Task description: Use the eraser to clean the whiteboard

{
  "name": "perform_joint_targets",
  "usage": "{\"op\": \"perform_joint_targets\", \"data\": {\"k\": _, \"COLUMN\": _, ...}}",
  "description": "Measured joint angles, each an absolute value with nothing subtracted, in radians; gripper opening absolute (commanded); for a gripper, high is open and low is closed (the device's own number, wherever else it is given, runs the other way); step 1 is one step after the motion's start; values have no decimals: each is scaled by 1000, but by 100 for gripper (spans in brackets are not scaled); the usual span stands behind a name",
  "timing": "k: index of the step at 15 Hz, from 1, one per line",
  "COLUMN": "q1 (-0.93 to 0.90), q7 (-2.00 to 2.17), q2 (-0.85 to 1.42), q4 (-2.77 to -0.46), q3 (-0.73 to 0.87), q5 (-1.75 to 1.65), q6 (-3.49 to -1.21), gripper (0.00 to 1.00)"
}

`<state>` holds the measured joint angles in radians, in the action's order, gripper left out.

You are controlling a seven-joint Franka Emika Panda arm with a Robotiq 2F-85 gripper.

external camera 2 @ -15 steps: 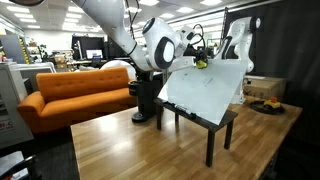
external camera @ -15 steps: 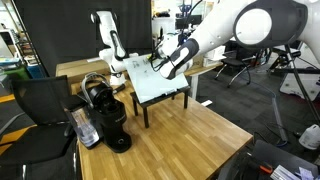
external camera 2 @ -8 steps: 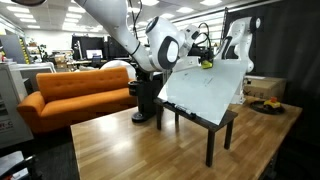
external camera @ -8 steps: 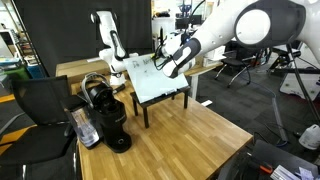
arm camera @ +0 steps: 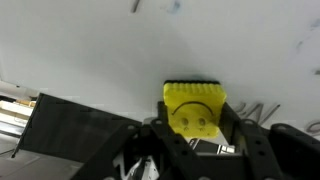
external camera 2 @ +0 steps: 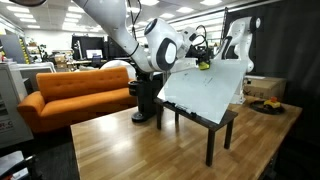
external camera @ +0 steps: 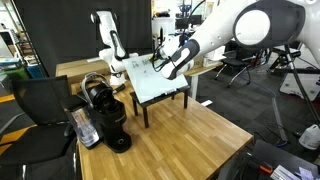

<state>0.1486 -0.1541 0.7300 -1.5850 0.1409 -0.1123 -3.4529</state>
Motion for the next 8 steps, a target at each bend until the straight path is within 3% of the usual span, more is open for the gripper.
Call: {"op": "perform_joint_targets", "data": {"k": 8, "q1": 120, "q7": -154, "q2": 745, "q4": -1599, "q3": 110, "q5": -127, "q6": -3454, "gripper": 27}}
